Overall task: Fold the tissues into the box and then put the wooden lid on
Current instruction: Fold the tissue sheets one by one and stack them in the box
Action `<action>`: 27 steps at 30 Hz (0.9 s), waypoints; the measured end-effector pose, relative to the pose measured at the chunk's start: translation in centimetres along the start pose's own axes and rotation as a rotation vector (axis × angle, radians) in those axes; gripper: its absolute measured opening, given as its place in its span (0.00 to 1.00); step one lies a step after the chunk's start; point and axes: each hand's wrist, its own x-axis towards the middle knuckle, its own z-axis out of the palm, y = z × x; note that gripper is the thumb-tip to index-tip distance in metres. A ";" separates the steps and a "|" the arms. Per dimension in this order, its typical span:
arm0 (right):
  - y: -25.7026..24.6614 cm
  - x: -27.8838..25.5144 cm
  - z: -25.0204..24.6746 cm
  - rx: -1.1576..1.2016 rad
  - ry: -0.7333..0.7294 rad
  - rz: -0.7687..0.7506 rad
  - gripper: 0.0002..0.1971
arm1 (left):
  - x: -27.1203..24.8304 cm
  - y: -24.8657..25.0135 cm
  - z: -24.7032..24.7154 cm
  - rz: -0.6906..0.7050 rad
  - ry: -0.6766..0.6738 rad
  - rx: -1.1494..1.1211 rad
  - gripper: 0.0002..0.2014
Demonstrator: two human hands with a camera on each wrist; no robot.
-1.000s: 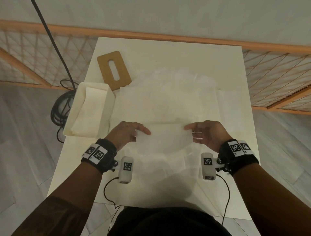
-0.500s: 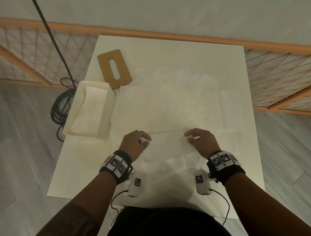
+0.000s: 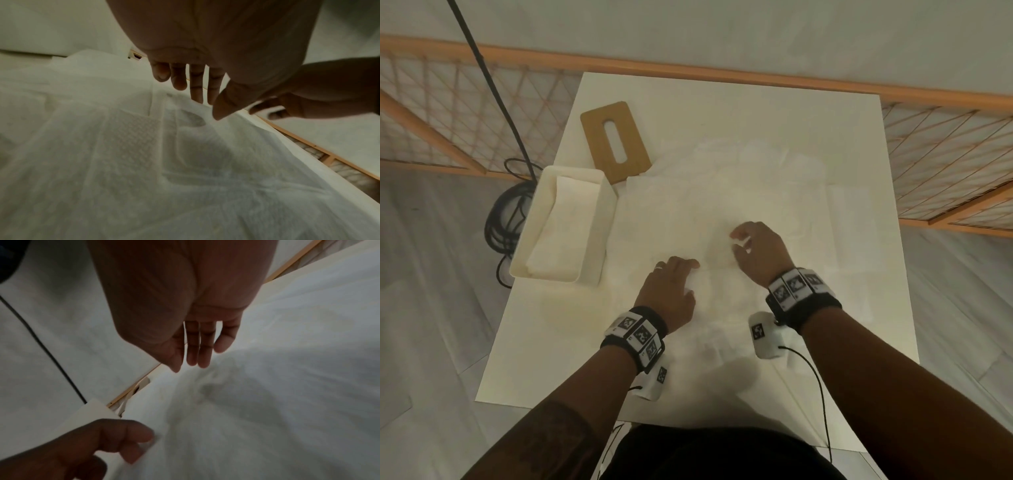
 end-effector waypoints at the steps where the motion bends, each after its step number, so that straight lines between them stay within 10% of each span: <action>1: -1.0 1.0 0.3 -0.006 -0.041 -0.020 0.11 | 0.1 0.4 0.0 -0.001 -0.018 0.028 0.25; 9: -5.2 5.3 3.3 -0.143 -0.237 0.109 0.32 | 1.8 1.3 0.1 -0.034 -0.092 0.175 0.23; 27: -6.7 5.7 4.3 0.062 -0.135 0.284 0.23 | 2.3 1.6 0.0 0.051 -0.112 0.229 0.18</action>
